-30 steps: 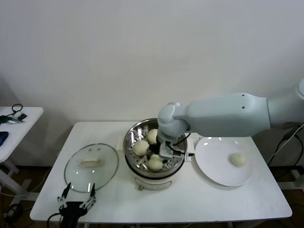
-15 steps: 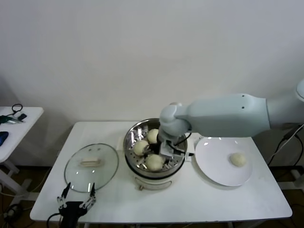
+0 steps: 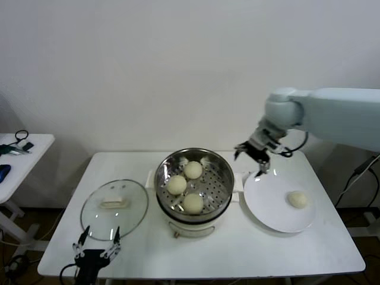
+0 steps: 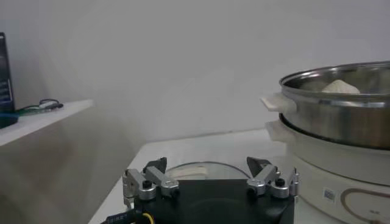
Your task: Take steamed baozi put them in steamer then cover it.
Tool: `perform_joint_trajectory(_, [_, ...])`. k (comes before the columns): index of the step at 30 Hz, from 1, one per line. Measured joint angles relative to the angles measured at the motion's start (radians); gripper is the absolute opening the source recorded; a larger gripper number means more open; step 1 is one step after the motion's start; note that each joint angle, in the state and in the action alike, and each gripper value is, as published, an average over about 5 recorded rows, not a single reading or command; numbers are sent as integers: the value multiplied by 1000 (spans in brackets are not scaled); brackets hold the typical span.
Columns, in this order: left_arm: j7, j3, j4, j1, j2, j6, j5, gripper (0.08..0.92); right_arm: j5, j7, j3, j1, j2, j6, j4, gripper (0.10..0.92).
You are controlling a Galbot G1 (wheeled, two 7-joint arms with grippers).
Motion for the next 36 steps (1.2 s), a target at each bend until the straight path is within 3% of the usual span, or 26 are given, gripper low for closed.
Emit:
perform_joint_trajectory(13, [8, -10, 1, 3, -6, 9, 3, 823, -159, -27, 238, -344, -183, -33, -236, 823])
perform_joint_trajectory(27, [6, -12, 11, 17, -19, -2, 16, 823, -316, -16, 556, -703, -162, 5, -483, 823])
perform_joint_trajectory(36, [5, -12, 10, 24, -19, -6, 18, 823, -344, 5, 682, -830, -129, 6, -558, 823])
